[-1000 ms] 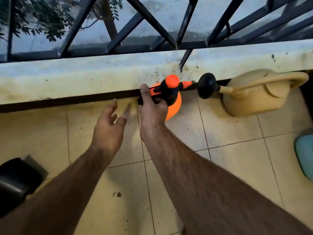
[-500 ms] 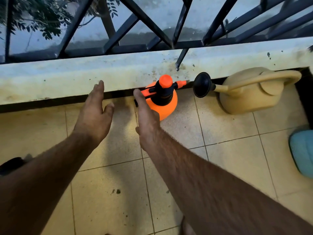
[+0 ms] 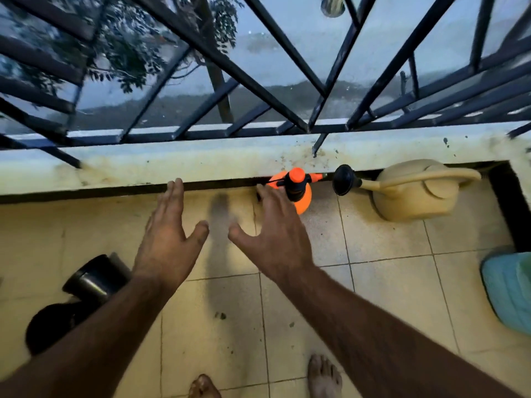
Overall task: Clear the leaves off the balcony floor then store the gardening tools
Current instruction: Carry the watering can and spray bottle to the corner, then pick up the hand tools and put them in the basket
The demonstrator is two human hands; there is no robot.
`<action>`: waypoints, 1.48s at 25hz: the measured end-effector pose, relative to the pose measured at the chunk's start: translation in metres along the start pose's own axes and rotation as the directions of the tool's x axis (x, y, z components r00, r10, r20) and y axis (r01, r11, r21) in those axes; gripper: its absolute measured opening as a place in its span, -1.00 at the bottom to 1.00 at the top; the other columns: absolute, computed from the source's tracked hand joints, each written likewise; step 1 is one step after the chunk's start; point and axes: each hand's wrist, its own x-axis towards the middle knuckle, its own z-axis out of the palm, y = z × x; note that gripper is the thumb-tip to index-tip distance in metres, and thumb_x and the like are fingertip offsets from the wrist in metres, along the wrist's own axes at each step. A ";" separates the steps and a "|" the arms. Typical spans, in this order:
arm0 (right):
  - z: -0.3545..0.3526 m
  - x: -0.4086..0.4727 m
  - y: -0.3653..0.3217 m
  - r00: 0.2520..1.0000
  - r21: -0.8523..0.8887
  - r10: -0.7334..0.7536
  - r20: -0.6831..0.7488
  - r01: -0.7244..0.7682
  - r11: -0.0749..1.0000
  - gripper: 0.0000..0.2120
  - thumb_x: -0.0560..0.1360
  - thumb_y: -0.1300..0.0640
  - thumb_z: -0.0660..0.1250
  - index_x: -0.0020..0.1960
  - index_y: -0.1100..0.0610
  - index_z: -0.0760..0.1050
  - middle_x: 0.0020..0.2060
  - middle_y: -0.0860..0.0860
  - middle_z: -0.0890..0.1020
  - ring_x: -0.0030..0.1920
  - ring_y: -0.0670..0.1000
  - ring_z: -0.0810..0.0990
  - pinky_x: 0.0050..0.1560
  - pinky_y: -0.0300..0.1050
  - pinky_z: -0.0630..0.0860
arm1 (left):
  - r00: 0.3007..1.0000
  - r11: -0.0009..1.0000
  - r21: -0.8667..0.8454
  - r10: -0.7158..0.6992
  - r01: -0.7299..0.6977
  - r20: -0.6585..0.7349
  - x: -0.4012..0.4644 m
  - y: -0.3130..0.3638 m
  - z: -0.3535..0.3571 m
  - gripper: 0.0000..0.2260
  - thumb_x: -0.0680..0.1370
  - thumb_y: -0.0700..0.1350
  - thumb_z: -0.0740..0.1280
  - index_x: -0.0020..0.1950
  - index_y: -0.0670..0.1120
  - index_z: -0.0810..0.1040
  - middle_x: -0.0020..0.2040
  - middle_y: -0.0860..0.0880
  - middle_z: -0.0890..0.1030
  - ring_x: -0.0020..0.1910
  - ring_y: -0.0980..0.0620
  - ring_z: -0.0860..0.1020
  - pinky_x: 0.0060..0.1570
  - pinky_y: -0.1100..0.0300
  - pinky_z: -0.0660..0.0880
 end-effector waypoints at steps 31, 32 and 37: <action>-0.221 -0.478 -0.408 0.479 0.058 -0.600 0.641 0.749 0.660 -0.26 0.53 -0.19 0.40 0.60 -0.02 0.20 0.55 -0.01 0.34 0.50 -0.02 0.34 0.34 -0.23 0.21 | 0.510 0.724 -0.619 -0.673 0.305 -0.536 -0.678 0.084 -0.331 -0.09 0.39 0.32 0.25 0.66 0.03 0.05 0.63 0.03 0.15 0.59 0.09 0.12 0.46 0.31 0.05; -0.216 -0.487 -0.412 0.476 0.049 -0.595 0.648 0.753 0.656 -0.26 0.53 -0.19 0.40 0.60 -0.02 0.20 0.55 -0.01 0.34 0.49 -0.03 0.35 0.34 -0.23 0.22 | 0.502 0.710 -0.633 -0.687 0.308 -0.526 -0.691 0.075 -0.329 -0.06 0.36 0.37 0.22 0.66 0.04 0.04 0.63 0.03 0.15 0.60 0.08 0.10 0.50 0.26 0.07; -0.188 -0.536 -0.437 0.433 0.046 -0.632 0.643 0.802 0.596 -0.28 0.55 -0.16 0.39 0.60 -0.02 0.21 0.55 -0.01 0.35 0.44 -0.05 0.39 0.32 -0.23 0.25 | 0.473 0.645 -0.702 -0.740 0.301 -0.478 -0.748 0.024 -0.329 -0.03 0.31 0.42 0.18 0.65 0.07 0.05 0.63 0.03 0.16 0.59 0.07 0.14 0.47 0.25 0.09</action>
